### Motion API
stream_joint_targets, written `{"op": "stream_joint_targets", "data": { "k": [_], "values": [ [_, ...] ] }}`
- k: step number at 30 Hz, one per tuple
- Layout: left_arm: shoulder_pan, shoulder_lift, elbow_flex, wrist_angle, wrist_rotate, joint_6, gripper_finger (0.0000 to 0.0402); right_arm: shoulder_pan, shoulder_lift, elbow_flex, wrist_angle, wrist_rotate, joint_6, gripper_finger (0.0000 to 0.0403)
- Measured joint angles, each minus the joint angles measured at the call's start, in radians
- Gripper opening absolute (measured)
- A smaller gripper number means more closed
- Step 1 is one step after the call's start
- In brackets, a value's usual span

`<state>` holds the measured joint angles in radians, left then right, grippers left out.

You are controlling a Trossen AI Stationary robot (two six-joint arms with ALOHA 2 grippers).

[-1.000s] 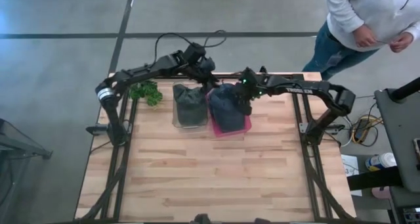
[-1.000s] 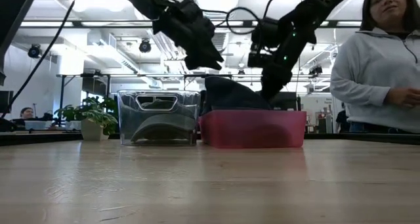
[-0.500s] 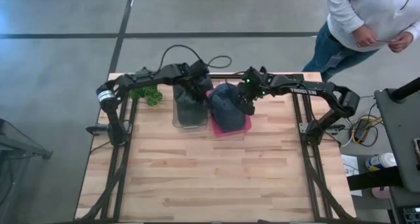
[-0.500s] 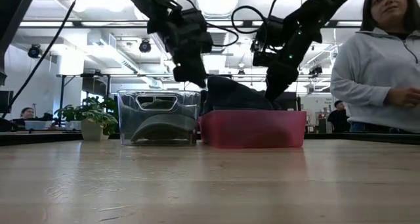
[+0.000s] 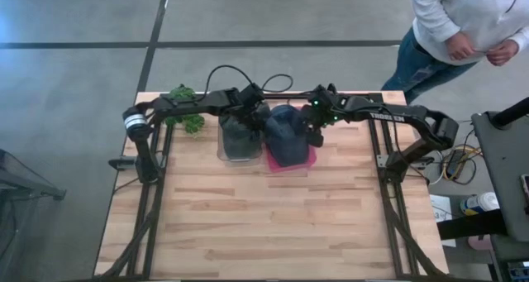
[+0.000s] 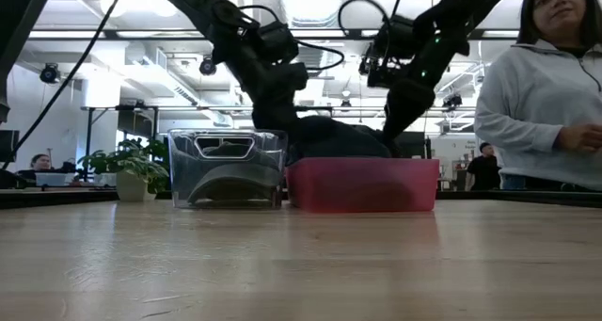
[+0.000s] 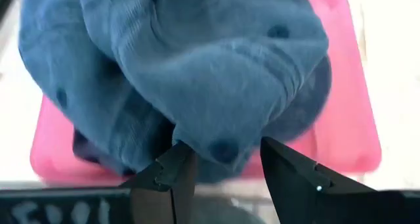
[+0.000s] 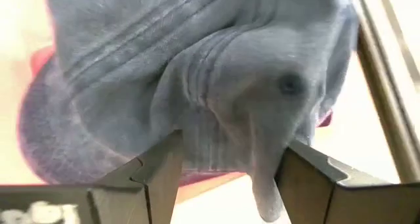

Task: Pick & Place hat
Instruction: Put the blue cap into the red bin, then return to Home Position

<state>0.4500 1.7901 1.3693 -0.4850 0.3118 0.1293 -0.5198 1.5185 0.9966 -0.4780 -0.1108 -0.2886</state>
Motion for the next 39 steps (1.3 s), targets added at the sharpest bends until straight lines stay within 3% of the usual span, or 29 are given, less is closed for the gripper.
{"op": "stream_joint_targets", "data": {
  "k": [7,12,20,26,31,33,36,39],
  "values": [
    [0.001,-0.061,0.000,-0.145,-0.037,0.024,0.0165,0.000,-0.097,0.000,-0.034,0.003,-0.035,0.0212],
    [0.002,-0.172,0.000,-0.180,-0.052,0.003,0.0165,0.000,-0.179,0.000,-0.097,0.005,-0.031,0.0212],
    [-0.030,-0.413,-0.029,-0.177,-0.032,-0.192,0.0165,0.007,-0.413,-0.003,-0.129,-0.037,0.273,0.0212],
    [-0.156,-0.667,-0.241,-0.088,-0.024,-0.339,0.0165,0.049,-0.648,-0.091,-0.153,-0.261,0.346,0.0212],
    [-0.213,-0.860,-0.444,0.037,-0.034,-0.635,0.0165,0.069,-0.809,-0.182,-0.123,-0.231,0.487,0.0212],
    [-0.243,-0.919,-0.519,0.117,0.004,-0.651,0.0165,0.072,-0.864,-0.222,-0.106,-0.229,0.583,0.0212],
    [-0.274,-0.999,-0.627,0.289,0.106,-0.603,0.0165,0.099,-0.932,-0.288,0.021,-0.334,0.574,0.0212],
    [-0.271,-1.064,-0.733,0.447,0.142,-0.602,0.0165,0.104,-0.983,-0.367,0.134,-0.384,0.632,0.0212]
  ]
}}
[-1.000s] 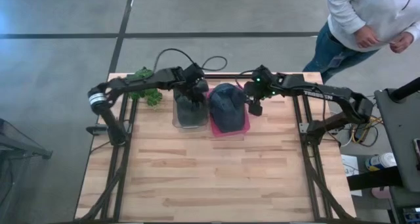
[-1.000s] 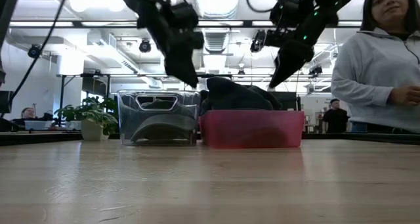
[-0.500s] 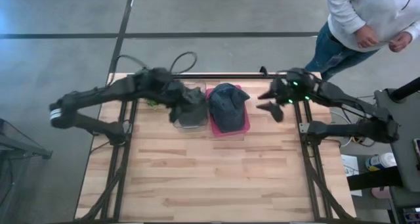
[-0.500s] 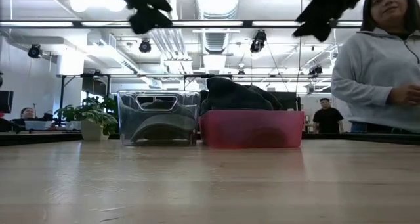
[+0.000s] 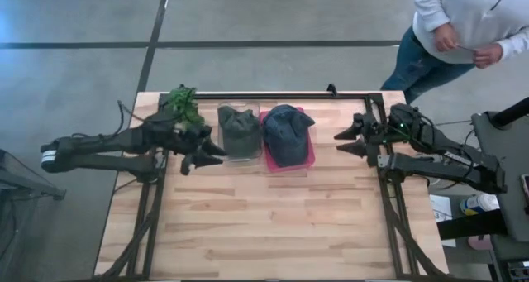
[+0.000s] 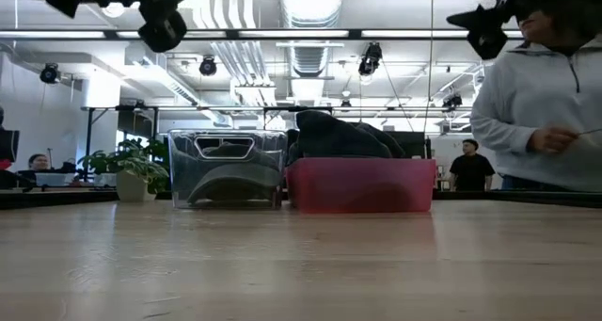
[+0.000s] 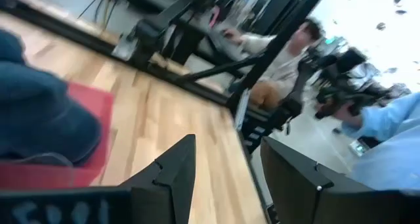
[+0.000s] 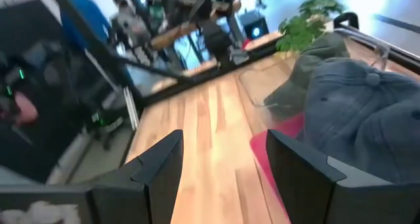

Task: Pick & Place hat
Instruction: Return to Home Position

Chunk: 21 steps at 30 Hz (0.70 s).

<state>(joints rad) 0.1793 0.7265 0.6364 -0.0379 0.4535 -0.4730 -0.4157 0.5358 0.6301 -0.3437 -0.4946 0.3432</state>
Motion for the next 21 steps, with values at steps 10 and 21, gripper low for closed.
{"op": "stream_joint_targets", "data": {
  "k": [10,21],
  "values": [
    [0.000,-0.178,-0.208,0.178,-0.002,-0.042,0.0165,-0.001,-0.069,-0.223,0.445,-0.003,0.099,0.0212],
    [-0.006,-0.205,-0.289,0.222,0.065,-0.071,0.0165,0.017,-0.059,-0.377,0.609,0.027,0.260,0.0212]
  ]
}}
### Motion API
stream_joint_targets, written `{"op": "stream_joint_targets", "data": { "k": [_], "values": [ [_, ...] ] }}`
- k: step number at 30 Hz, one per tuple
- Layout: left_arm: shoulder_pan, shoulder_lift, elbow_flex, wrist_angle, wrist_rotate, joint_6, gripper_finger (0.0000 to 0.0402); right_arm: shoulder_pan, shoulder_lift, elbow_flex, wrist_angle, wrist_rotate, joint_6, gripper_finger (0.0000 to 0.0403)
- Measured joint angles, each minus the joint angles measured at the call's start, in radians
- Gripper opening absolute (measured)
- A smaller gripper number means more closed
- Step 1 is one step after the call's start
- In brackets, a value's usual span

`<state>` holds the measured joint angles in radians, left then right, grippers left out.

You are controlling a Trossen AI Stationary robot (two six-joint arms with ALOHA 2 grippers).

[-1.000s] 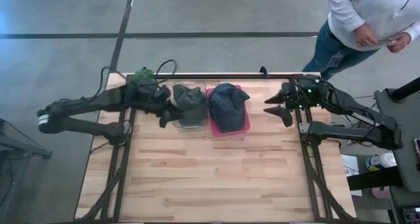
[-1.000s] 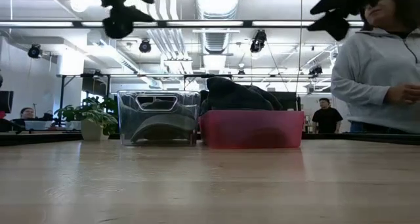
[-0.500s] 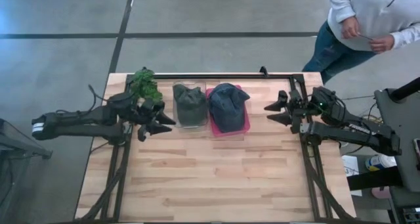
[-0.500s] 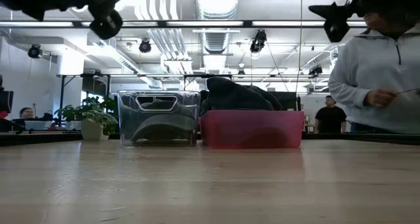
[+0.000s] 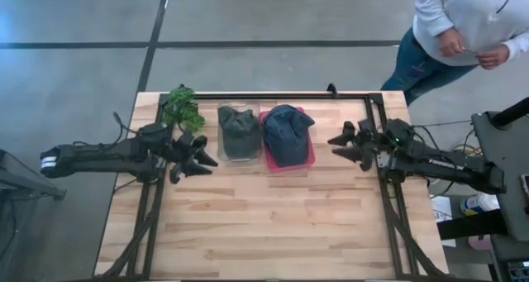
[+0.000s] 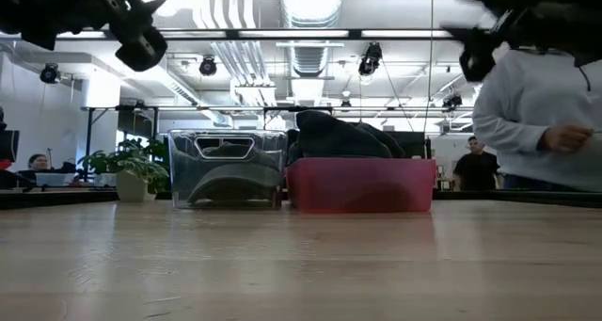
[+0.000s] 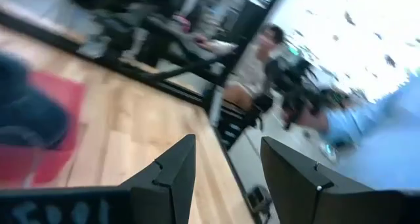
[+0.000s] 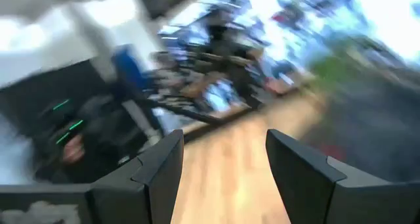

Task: Pick & Place hat
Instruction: Return to Home Position

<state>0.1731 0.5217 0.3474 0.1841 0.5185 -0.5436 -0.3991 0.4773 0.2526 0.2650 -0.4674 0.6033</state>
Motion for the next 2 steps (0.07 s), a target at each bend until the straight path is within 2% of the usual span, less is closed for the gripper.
{"op": "stream_joint_targets", "data": {
  "k": [2],
  "values": [
    [-0.001,-0.006,-0.006,0.014,0.039,0.066,0.0165,0.013,0.000,-0.037,0.138,-0.058,-0.074,0.0212]
  ]
}}
